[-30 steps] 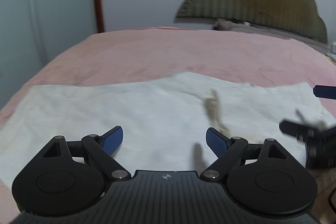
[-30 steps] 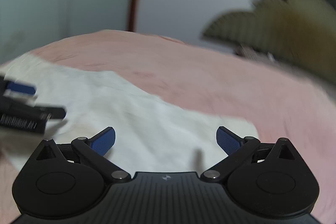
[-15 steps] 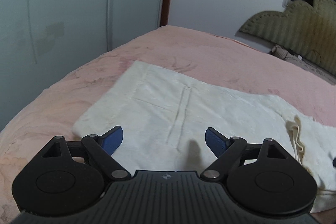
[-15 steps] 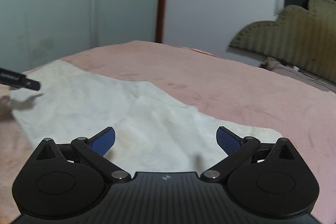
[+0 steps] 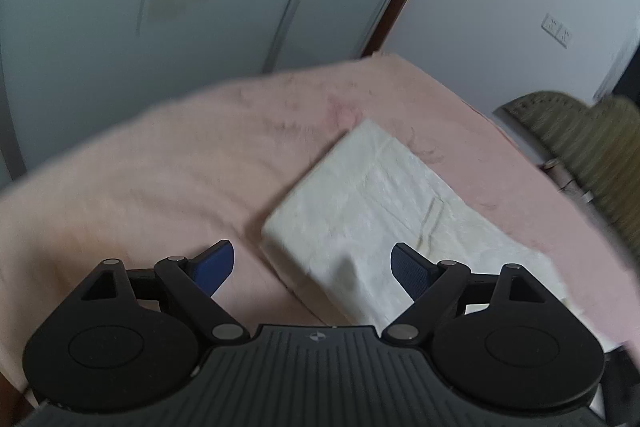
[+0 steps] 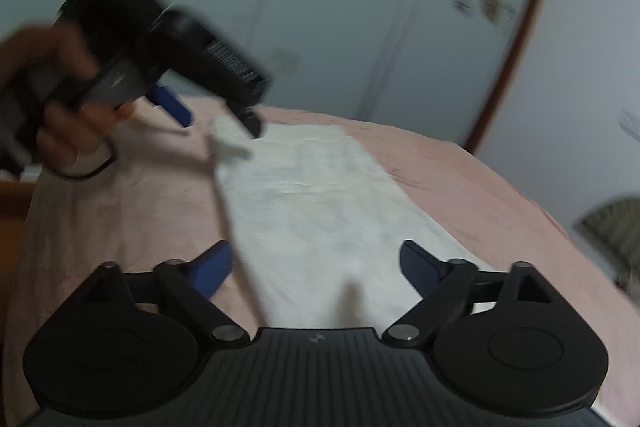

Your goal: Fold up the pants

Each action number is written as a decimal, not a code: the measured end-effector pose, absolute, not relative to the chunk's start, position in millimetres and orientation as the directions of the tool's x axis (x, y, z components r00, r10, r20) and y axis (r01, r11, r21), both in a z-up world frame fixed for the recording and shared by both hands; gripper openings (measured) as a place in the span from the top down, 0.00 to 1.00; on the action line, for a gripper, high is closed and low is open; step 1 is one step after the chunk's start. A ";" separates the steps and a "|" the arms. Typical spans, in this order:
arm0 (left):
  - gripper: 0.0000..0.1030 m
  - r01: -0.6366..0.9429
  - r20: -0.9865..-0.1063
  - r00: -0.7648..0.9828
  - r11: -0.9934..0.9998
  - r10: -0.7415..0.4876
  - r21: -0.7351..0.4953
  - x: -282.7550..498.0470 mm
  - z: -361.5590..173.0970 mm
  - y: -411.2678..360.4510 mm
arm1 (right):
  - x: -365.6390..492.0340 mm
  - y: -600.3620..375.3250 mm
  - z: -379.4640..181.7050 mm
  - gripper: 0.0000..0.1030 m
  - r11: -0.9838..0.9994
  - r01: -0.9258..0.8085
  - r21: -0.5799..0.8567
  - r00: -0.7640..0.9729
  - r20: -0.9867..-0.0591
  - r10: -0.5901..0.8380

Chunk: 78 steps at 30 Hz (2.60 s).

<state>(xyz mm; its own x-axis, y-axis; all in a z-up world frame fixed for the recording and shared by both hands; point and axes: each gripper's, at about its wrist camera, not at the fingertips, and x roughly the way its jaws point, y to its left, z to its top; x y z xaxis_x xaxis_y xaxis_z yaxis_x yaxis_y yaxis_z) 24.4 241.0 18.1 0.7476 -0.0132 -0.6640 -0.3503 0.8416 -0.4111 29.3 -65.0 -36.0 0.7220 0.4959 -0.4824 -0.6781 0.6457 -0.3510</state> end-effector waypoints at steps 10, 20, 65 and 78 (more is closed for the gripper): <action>0.12 -0.331 -0.618 0.741 0.659 -0.261 -0.675 31.7 -2.0 271.7 | 37.6 9.5 -71.4 0.40 0.491 -0.641 -0.590 0.767 -0.470 0.437; 0.09 -0.240 -0.524 0.782 0.614 -0.336 -0.752 58.0 -16.7 252.8 | 93.6 -3.2 -34.9 0.54 0.712 -0.645 -0.277 0.746 -0.432 0.508; 0.81 0.490 -0.424 0.778 0.870 -0.464 -0.053 28.3 60.9 -157.2 | 43.0 -299.1 11.6 0.42 0.903 -0.419 -0.093 0.848 -0.396 0.353; 0.73 0.599 -0.519 0.659 0.797 -0.545 -0.078 30.2 7.7 -228.7 | 20.5 -362.2 -21.4 0.42 0.963 -0.266 -0.045 0.861 -0.460 0.217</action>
